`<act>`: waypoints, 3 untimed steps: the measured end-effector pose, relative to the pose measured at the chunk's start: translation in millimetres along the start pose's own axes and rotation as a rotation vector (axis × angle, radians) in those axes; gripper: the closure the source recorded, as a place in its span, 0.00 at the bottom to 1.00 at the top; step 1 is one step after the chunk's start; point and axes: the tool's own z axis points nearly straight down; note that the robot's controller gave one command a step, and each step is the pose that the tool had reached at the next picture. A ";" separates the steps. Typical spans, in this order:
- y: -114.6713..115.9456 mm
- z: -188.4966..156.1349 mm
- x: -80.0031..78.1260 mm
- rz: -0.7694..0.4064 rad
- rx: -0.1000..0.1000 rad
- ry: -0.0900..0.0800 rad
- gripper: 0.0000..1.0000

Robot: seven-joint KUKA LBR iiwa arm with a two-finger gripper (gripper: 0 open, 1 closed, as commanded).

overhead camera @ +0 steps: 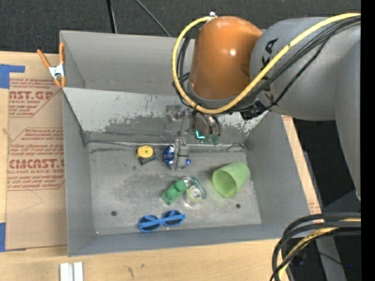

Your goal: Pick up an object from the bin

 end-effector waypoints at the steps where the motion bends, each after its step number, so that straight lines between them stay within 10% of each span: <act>1: -21.7 68.5 36.8 0.002 0.002 0.003 0.00; 2: -35.0 137.7 102.8 -0.170 0.001 -0.006 0.00; 3: -34.7 136.7 102.3 -0.170 0.000 -0.006 1.00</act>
Offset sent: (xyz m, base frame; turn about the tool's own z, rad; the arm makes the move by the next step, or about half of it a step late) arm -0.0342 -0.0215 -0.0634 0.0024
